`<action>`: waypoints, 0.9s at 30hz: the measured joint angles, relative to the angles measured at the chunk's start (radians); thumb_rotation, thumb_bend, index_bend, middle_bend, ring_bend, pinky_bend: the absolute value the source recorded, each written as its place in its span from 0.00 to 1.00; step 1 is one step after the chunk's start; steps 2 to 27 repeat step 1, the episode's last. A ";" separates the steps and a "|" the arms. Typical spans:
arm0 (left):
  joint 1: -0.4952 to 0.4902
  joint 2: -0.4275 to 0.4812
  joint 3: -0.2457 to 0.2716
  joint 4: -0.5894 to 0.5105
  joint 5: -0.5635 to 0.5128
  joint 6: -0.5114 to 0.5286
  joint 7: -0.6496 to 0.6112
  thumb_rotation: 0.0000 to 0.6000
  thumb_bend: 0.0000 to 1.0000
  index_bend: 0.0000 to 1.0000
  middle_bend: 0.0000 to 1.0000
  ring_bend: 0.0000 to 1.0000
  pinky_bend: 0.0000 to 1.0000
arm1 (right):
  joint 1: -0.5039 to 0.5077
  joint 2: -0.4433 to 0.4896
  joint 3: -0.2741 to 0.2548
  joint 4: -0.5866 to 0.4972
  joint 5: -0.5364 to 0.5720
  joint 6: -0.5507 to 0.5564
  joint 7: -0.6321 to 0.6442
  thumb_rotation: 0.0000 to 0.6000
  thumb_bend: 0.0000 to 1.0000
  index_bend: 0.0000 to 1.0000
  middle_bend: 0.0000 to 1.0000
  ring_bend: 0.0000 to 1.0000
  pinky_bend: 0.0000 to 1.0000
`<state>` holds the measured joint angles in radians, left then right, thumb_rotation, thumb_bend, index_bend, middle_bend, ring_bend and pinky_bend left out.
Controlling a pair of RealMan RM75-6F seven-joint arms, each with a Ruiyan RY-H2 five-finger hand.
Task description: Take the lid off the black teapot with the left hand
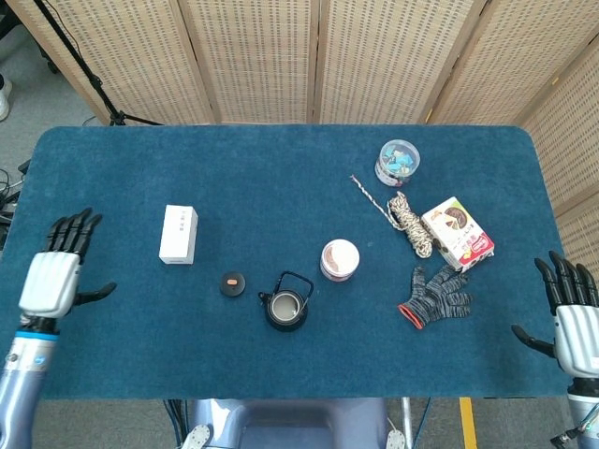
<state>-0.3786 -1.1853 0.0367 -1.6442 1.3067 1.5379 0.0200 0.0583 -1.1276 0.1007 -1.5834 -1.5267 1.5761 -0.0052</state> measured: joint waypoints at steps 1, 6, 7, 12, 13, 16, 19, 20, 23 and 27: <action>0.025 -0.001 0.005 0.036 0.010 0.016 -0.042 1.00 0.05 0.00 0.00 0.00 0.00 | 0.000 -0.002 -0.002 0.000 -0.002 0.000 -0.005 1.00 0.00 0.00 0.00 0.00 0.00; 0.025 -0.001 0.005 0.036 0.010 0.016 -0.042 1.00 0.05 0.00 0.00 0.00 0.00 | 0.000 -0.002 -0.002 0.000 -0.002 0.000 -0.005 1.00 0.00 0.00 0.00 0.00 0.00; 0.025 -0.001 0.005 0.036 0.010 0.016 -0.042 1.00 0.05 0.00 0.00 0.00 0.00 | 0.000 -0.002 -0.002 0.000 -0.002 0.000 -0.005 1.00 0.00 0.00 0.00 0.00 0.00; 0.025 -0.001 0.005 0.036 0.010 0.016 -0.042 1.00 0.05 0.00 0.00 0.00 0.00 | 0.000 -0.002 -0.002 0.000 -0.002 0.000 -0.005 1.00 0.00 0.00 0.00 0.00 0.00; 0.025 -0.001 0.005 0.036 0.010 0.016 -0.042 1.00 0.05 0.00 0.00 0.00 0.00 | 0.000 -0.002 -0.002 0.000 -0.002 0.000 -0.005 1.00 0.00 0.00 0.00 0.00 0.00; 0.025 -0.001 0.005 0.036 0.010 0.016 -0.042 1.00 0.05 0.00 0.00 0.00 0.00 | 0.000 -0.002 -0.002 0.000 -0.002 0.000 -0.005 1.00 0.00 0.00 0.00 0.00 0.00; 0.025 -0.001 0.005 0.036 0.010 0.016 -0.042 1.00 0.05 0.00 0.00 0.00 0.00 | 0.000 -0.002 -0.002 0.000 -0.002 0.000 -0.005 1.00 0.00 0.00 0.00 0.00 0.00; 0.025 -0.001 0.005 0.036 0.010 0.016 -0.042 1.00 0.05 0.00 0.00 0.00 0.00 | 0.000 -0.002 -0.002 0.000 -0.002 0.000 -0.005 1.00 0.00 0.00 0.00 0.00 0.00; 0.025 -0.001 0.005 0.036 0.010 0.016 -0.042 1.00 0.05 0.00 0.00 0.00 0.00 | 0.000 -0.002 -0.002 0.000 -0.002 0.000 -0.005 1.00 0.00 0.00 0.00 0.00 0.00; 0.025 -0.001 0.005 0.036 0.010 0.016 -0.042 1.00 0.05 0.00 0.00 0.00 0.00 | 0.000 -0.002 -0.002 0.000 -0.002 0.000 -0.005 1.00 0.00 0.00 0.00 0.00 0.00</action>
